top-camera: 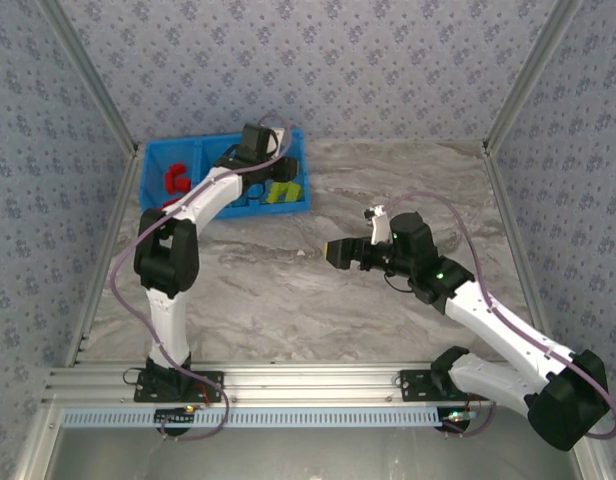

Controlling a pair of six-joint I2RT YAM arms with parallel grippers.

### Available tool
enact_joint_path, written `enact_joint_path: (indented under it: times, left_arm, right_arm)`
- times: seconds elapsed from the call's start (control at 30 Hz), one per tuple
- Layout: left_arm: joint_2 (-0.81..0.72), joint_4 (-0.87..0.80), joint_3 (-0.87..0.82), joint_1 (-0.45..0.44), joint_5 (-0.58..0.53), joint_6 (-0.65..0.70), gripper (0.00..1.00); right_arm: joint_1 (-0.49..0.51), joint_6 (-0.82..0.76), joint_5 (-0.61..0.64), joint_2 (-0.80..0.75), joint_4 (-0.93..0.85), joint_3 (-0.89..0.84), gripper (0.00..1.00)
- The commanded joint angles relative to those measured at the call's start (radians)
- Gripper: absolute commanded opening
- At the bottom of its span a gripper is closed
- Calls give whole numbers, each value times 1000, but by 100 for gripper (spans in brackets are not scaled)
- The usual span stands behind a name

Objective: Sort the legos into containers by color

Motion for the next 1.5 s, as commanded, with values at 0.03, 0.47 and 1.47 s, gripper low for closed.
enact_joint_path:
  times: [0.03, 0.47, 1.47]
  left_arm:
    - [-218, 43, -87, -1, -37, 36, 53]
    - [-1041, 183, -993, 32, -519, 70, 63]
    - [-514, 1103, -1326, 425, -174, 185, 99]
  right_arm:
    - [-55, -21, 73, -13, -60, -7, 97]
    - [-438, -287, 826, 77, 79, -125, 100]
    - [-612, -560, 449, 517, 959, -381, 100]
